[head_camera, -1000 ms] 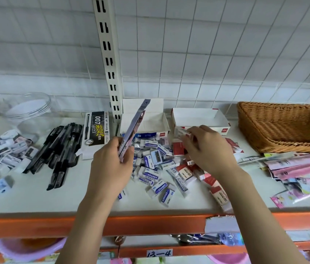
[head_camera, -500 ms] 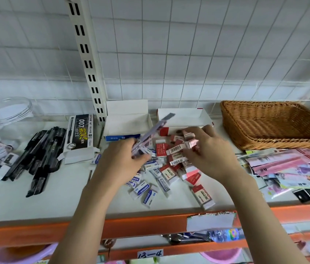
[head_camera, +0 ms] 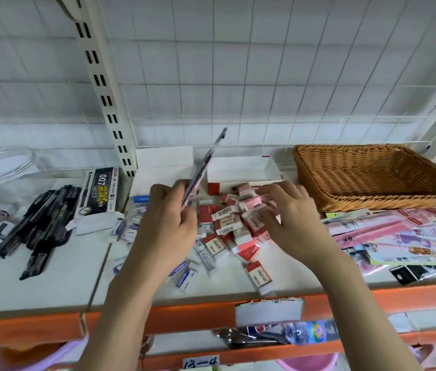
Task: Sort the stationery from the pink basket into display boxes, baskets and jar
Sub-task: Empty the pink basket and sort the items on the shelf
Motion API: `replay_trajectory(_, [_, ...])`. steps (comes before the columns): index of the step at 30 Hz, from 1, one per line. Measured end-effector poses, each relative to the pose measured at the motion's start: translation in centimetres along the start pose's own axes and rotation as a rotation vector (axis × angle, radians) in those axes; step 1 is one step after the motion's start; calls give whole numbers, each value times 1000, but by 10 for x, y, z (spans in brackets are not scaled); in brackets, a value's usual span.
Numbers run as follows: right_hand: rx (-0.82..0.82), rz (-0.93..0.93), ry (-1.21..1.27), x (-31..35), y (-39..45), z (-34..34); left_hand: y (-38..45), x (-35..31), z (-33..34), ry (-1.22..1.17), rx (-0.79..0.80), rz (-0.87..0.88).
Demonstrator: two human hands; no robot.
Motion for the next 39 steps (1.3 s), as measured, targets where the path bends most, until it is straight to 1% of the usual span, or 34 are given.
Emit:
replay_trajectory(3, [-90, -14, 40, -32, -24, -26, 2, -40, 30, -46, 46, 42])
replay_trajectory(7, [-142, 8, 59, -102, -66, -67, 5, -119, 100, -42, 113, 162])
replay_trajectory(10, [-129, 24, 79, -157, -98, -90, 4, -178, 162, 88, 166, 315])
replay_trajectory(11, [-113, 37, 77, -175, -106, -94, 5, -192, 182, 150, 195, 341])
replay_trajectory(14, [-39, 106, 57, -223, -126, -95, 11, -215, 230, 335, 258, 314])
replay_trajectory(16, [-8, 152, 71, -247, -135, -91, 19, -222, 244, 427, 239, 271])
replay_trajectory(18, [4, 158, 95, -260, -140, -90, 28, -226, 253, 519, 229, 228])
replay_trajectory(22, [9, 115, 120, -263, -139, -91, 44, -220, 265, 650, 288, 103])
replay_trajectory(25, [10, 74, 135, -257, -136, -93, 43, -221, 262, 582, 271, 91])
replay_trajectory(28, [9, 15, 163, -246, -131, -92, 30, -219, 249, 440, 215, 168])
replay_trajectory(30, [8, -25, 177, -234, -126, -89, 20, -210, 232, 354, 176, 172])
replay_trajectory(33, [16, -71, 191, -208, -116, -81, 4, -185, 200, 259, 97, 128])
replay_trajectory(35, [36, -119, 201, -184, -106, -71, -8, -164, 172, 225, 23, 66])
replay_trajectory(39, [40, -190, 222, -118, -83, -48, -34, -112, 110, 143, -102, -34])
Point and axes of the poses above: each hand's wrist, its own y-axis towards the middle knuckle, its own z-axis out of the palm, x = y × z, the point moved 9 cm from there along y, towards the middle knuckle, and after that the axes turned 14 degrees about x, right-handed, at the moved point
